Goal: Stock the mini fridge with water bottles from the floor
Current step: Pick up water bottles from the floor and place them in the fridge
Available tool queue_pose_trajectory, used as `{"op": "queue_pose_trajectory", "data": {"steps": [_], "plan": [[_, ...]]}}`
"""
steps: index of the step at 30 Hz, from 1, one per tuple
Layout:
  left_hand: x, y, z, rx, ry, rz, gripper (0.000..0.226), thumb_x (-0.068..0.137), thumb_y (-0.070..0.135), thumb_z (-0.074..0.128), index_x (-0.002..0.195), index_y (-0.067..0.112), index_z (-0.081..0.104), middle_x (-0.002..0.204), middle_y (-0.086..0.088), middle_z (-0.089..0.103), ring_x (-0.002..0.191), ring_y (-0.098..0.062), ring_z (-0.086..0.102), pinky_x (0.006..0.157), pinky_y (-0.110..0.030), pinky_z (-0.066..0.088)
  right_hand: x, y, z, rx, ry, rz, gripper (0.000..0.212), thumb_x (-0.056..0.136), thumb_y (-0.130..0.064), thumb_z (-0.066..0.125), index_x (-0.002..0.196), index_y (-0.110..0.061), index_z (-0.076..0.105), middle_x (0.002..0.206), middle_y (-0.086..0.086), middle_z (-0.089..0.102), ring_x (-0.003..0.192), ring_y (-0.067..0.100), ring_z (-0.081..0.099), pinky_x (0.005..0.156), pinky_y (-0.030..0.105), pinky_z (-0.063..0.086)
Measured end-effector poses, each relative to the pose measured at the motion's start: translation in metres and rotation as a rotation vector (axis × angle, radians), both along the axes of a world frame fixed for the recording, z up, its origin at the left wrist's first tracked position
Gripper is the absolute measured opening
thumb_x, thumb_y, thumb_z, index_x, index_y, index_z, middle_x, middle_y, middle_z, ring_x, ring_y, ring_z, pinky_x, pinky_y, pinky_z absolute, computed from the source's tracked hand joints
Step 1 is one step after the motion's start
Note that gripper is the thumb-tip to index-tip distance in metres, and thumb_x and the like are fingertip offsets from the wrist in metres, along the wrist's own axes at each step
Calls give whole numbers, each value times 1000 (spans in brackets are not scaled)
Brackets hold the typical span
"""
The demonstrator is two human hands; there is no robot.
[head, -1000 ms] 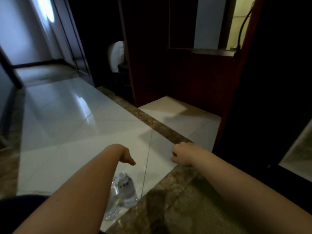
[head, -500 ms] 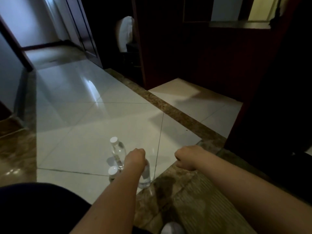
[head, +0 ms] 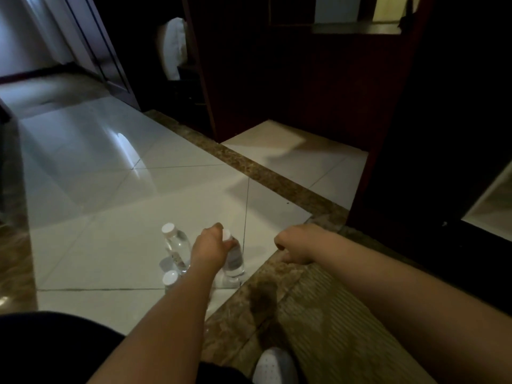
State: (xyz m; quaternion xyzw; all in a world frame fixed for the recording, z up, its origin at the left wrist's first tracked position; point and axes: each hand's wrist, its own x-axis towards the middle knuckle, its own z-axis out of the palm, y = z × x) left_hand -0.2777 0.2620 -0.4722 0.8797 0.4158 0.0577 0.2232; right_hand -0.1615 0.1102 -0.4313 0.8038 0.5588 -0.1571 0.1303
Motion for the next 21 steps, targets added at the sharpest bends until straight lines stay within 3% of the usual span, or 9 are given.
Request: {"op": "queue_pose_trajectory", "data": {"steps": [5,9,13,18,21], "plan": [[26,-12,36,-51,-286,25,29,79,32,68,91,6,64,91,-13,66,85,-29,60,70,-31,47,14,-16,0,-31,4,-117,30,89,-29,55,113,-10,55,114,11,59,98,28,59,67,32,42],[49,-32,59,-77,-425,-40,23,79,33,68,87,10,67,80,-5,66,78,-23,62,64,-28,48,38,-29,17,198,310,-370,66,83,-41,65,139,-17,38,136,8,49,119,26,51,88,33,44],[73,-65,77,-51,-518,-117,23,77,37,71,84,16,68,72,2,63,71,-17,59,54,-23,40,58,-55,34,426,391,-494,86,76,-36,74,146,-22,25,147,4,39,131,23,44,105,37,42],[106,-105,113,-6,-576,-291,25,74,47,70,66,26,59,52,12,52,52,-4,50,46,-21,33,70,-93,49,613,439,-589,90,75,-28,77,146,-25,23,141,6,45,127,24,46,100,33,41],[124,-130,135,17,-606,-411,25,74,51,67,64,31,55,53,14,51,52,2,48,47,-21,31,70,-119,58,794,519,-631,79,76,-22,76,141,-27,32,132,3,53,118,18,53,96,32,45]]}}
